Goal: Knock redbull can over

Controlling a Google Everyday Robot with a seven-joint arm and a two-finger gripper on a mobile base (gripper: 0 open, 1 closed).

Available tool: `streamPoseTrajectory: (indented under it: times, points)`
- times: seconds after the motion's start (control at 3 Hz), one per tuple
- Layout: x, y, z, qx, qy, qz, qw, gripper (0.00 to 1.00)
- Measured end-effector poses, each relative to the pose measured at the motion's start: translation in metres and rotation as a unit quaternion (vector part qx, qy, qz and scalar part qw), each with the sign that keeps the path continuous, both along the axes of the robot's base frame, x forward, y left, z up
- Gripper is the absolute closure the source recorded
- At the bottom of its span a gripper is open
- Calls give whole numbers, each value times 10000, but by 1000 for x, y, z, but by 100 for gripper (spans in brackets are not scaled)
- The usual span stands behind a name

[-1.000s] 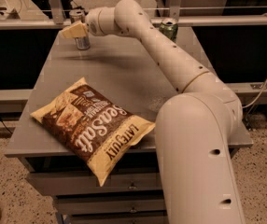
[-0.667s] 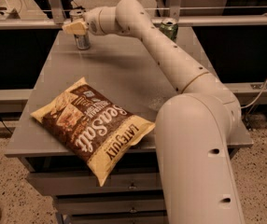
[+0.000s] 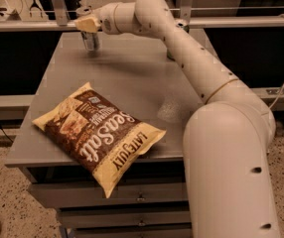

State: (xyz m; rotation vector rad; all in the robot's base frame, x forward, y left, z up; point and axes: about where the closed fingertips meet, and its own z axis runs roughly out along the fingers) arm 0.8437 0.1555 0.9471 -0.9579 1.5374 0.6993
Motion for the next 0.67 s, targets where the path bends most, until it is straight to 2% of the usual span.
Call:
streamPoseTrajectory:
  times: [0.33,0.67]
  points:
    - [-41,-48,26,-279,-173,264,9991,100]
    - [-75,-88,29,-1023,-147,503,9934,100]
